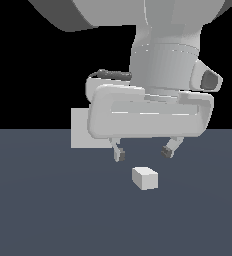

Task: Plug the charger into the wall socket.

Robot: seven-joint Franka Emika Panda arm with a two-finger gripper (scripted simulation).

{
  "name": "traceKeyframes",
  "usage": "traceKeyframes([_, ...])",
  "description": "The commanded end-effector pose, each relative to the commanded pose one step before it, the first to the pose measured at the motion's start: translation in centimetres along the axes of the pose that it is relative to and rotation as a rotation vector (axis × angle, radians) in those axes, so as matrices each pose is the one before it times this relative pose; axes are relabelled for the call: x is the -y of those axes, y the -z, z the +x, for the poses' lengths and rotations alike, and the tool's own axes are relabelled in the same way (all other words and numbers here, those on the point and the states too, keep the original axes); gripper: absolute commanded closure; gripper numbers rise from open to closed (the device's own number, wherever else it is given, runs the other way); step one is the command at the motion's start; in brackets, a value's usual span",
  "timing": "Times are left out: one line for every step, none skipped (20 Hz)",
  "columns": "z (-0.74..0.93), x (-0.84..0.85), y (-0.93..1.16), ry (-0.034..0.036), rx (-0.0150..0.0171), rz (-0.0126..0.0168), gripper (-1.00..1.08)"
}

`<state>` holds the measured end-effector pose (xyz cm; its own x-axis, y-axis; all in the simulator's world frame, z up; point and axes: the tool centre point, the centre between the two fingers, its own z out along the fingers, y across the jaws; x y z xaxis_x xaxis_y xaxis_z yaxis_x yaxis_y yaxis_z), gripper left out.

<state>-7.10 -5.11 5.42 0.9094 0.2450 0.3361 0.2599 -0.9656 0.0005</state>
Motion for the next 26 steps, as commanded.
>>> traceKeyframes([-0.338, 0.023, -0.776, 0.00034, 0.00078, 0.00027, -0.92])
traceKeyframes([-0.163, -0.008, -0.410, 0.00000, 0.00000, 0.00000, -0.92])
traceKeyframes([-0.160, 0.034, -0.451, 0.00094, -0.00001, -0.00026, -0.92])
traceKeyframes([-0.173, -0.010, -0.455, 0.00000, 0.00000, 0.00000, -0.92])
traceKeyframes([-0.151, -0.009, -0.406, 0.00000, 0.00000, 0.00000, -0.92])
traceKeyframes([-0.113, 0.024, -0.345, 0.00062, -0.00029, 0.00009, -0.92])
traceKeyframes([-0.109, -0.007, -0.310, 0.00000, 0.00000, 0.00000, -0.92])
traceKeyframes([-0.090, -0.006, -0.262, 0.00000, 0.00000, 0.00000, -0.92])
traceKeyframes([-0.072, -0.005, -0.214, 0.00000, 0.00000, 0.00000, -0.92])
traceKeyframes([-0.055, -0.004, -0.166, 0.00000, 0.00000, 0.00000, -0.92])
traceKeyframes([-0.039, -0.003, -0.119, 0.00000, 0.00000, 0.00000, -0.92])
traceKeyframes([-0.023, -0.002, -0.071, 0.00000, 0.00000, 0.00000, -0.92])
traceKeyframes([-0.008, -0.001, -0.024, 0.00000, 0.00000, 0.00000, -0.92])
traceKeyframes([0.000, 0.000, 0.000, 0.00000, 0.00000, 0.00000, 1.08])
traceKeyframes([0.000, 0.000, 0.000, 0.00000, 0.00000, 0.00000, 1.08])
traceKeyframes([0.000, 0.000, 0.000, 0.00000, 0.00000, 0.00000, 1.08])
traceKeyframes([0.000, 0.000, 0.000, 0.00000, 0.00000, 0.00000, 1.08])
traceKeyframes([0.000, 0.000, 0.000, 0.00000, 0.00000, 0.00000, 1.08])
traceKeyframes([0.000, 0.000, 0.000, 0.00000, 0.00000, 0.00000, 1.08])
traceKeyframes([0.000, 0.000, 0.000, 0.00000, 0.00000, 0.00000, 1.08])
traceKeyframes([0.000, 0.000, 0.000, 0.00000, 0.00000, 0.00000, 1.08])
traceKeyframes([0.000, 0.000, 0.000, 0.00000, 0.00000, 0.00000, 1.08])
traceKeyframes([0.000, 0.000, 0.000, 0.00000, 0.00000, 0.00000, 1.08])
traceKeyframes([0.019, 0.176, 0.040, 0.00261, -0.00005, 0.00204, 1.08])
traceKeyframes([0.014, 0.033, 0.006, 0.00000, 0.00000, 0.00000, 1.08])
traceKeyframes([0.019, 0.030, 0.031, -0.00131, -0.00007, -0.00043, 1.08])
